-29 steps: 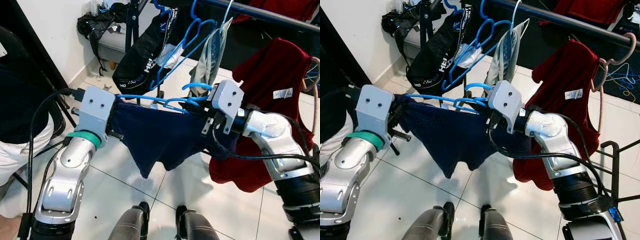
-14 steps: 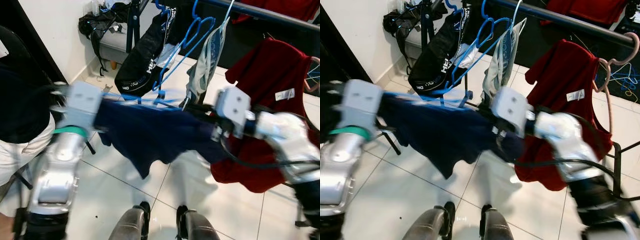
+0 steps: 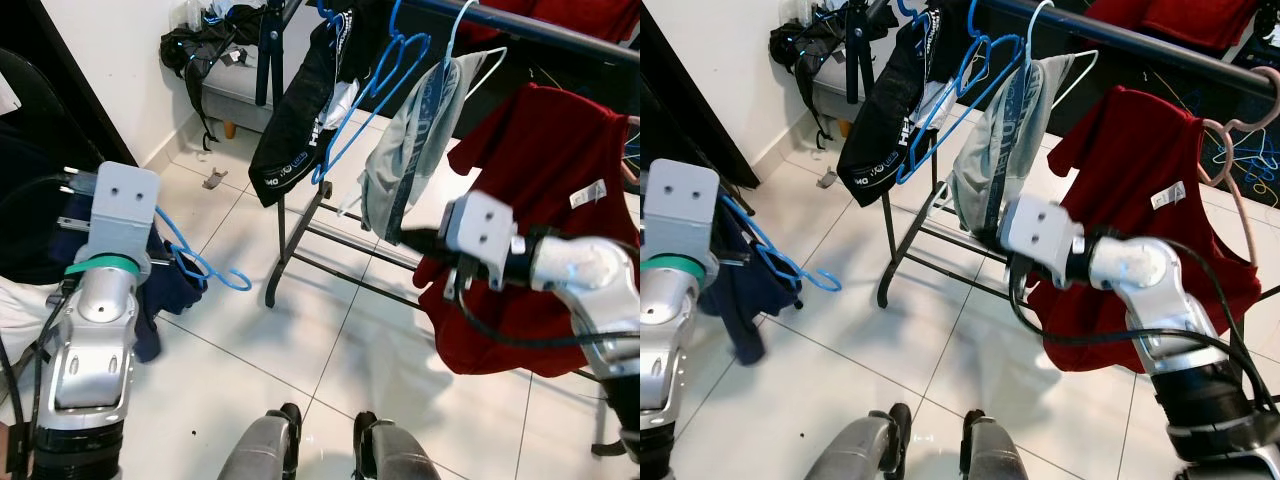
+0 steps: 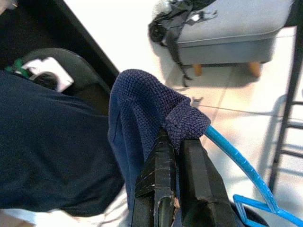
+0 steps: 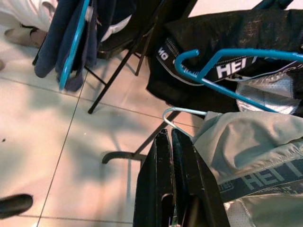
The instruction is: Hang hanger
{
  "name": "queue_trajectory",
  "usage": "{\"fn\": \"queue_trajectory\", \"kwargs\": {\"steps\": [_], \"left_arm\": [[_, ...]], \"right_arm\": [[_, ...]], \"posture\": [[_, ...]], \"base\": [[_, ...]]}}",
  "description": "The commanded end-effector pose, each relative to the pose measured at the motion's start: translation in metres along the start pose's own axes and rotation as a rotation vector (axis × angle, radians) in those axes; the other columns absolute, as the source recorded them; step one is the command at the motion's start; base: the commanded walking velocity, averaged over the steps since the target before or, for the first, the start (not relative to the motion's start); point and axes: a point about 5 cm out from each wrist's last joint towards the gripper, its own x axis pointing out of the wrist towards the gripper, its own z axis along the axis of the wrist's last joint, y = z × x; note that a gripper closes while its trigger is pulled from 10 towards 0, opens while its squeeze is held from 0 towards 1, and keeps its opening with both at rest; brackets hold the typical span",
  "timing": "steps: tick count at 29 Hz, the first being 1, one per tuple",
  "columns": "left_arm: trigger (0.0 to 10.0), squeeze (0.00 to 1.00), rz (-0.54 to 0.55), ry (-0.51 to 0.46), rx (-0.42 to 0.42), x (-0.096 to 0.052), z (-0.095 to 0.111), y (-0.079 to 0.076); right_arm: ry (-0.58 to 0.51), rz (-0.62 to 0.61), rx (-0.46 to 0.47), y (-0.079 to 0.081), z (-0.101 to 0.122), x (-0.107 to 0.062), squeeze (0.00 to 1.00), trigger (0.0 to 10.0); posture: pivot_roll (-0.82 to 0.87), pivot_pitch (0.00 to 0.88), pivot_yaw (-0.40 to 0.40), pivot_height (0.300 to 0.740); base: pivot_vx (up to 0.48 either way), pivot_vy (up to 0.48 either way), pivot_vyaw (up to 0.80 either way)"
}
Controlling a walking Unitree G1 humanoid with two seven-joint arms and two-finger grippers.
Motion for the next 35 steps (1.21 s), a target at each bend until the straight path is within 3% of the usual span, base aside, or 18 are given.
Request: {"fn": "queue_trajectory", "kwargs": {"steps": [1,2,5,11,12,13,14,18,22,29,30,35], "left_arm": [[10.0,0.00,-0.023,-0.067,-0.037,-0.001,0.014,-0.003],[10.0,0.00,-0.023,-0.067,-0.037,-0.001,0.014,-0.003],[10.0,0.00,-0.044,-0.157,-0.207,0.004,0.044,-0.014],[10.0,0.00,-0.087,-0.259,-0.342,0.005,0.076,-0.018],[10.0,0.00,-0.104,-0.288,-0.369,0.004,0.085,-0.017],[10.0,0.00,-0.114,-0.306,-0.384,0.004,0.090,-0.017],[10.0,0.00,-0.141,-0.335,-0.406,0.003,0.098,-0.019],[10.0,0.00,-0.159,-0.352,-0.419,0.002,0.103,-0.021],[10.0,0.00,-0.245,-0.385,-0.458,-0.003,0.116,-0.033],[10.0,0.00,-0.312,-0.404,-0.490,-0.009,0.122,-0.039],[10.0,0.00,-0.331,-0.408,-0.498,-0.011,0.123,-0.040],[10.0,0.00,-0.344,-0.410,-0.505,-0.012,0.124,-0.041]], "right_arm": [[-0.029,-0.032,0.037,0.002,-0.002,0.004,0.00,10.0],[-0.029,-0.032,0.037,0.002,-0.002,0.004,0.00,10.0],[-0.147,-0.210,0.154,0.008,-0.002,0.019,0.00,10.0],[-0.187,-0.244,0.261,0.036,-0.009,0.030,0.00,10.0],[-0.193,-0.241,0.294,0.046,-0.011,0.031,0.74,10.0],[-0.196,-0.240,0.313,0.052,-0.012,0.032,0.74,10.0],[-0.191,-0.240,0.327,0.060,-0.014,0.032,1.00,10.0],[-0.187,-0.241,0.333,0.064,-0.016,0.031,1.00,10.0],[-0.157,-0.242,0.321,0.076,-0.024,0.029,1.00,10.0],[-0.144,-0.292,0.259,0.073,-0.026,0.033,1.00,10.0],[-0.156,-0.316,0.251,0.071,-0.024,0.037,0.00,10.0],[-0.176,-0.339,0.245,0.070,-0.021,0.043,0.00,10.0]], "posture": [[-0.04,0.135,0.098,0.740],[-0.04,0.135,0.098,0.740],[-0.04,0.133,0.094,0.740],[-0.04,0.131,0.092,0.740],[-0.04,0.135,0.090,0.740],[-0.04,0.135,0.090,0.740],[-0.04,0.136,0.090,0.740],[-0.04,0.136,0.090,0.740],[-0.05,0.139,0.091,0.740],[-0.05,0.140,0.091,0.740],[-0.05,0.141,0.086,0.740],[-0.05,0.141,0.086,0.740]], "base": [[0.000,0.000,0.00],[0.000,0.000,0.00],[0.000,0.000,0.00],[0.000,0.000,0.00],[0.000,0.000,0.00],[0.000,0.000,0.00],[0.000,0.000,0.00],[0.000,0.000,0.00],[0.000,0.000,0.00],[0.000,0.000,0.00],[0.000,0.000,0.00],[0.000,0.000,0.00]]}}
